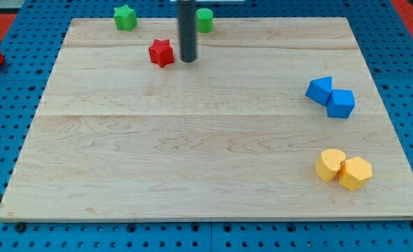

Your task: Slide the blue triangle closer to the red star

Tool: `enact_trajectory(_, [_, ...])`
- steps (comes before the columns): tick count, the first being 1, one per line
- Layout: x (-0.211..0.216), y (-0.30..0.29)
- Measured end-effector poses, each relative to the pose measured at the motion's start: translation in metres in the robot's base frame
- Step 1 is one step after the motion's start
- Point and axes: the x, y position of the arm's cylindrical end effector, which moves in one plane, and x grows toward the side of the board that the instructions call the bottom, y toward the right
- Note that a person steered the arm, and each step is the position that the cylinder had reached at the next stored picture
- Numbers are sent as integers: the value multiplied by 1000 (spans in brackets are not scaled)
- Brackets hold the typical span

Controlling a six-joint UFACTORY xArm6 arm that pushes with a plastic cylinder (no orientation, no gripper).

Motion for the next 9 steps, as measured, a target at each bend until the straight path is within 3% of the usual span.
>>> enact_trajectory(1, [-2,-29])
enact_trajectory(2, [26,-11])
enact_trajectory(3, [94,65])
enact_trajectory(5, [30,299])
enact_trajectory(6, [88,315])
enact_trajectory(7, [113,218])
enact_trajectory(8, [86,83])
enact_trajectory(9, [72,54])
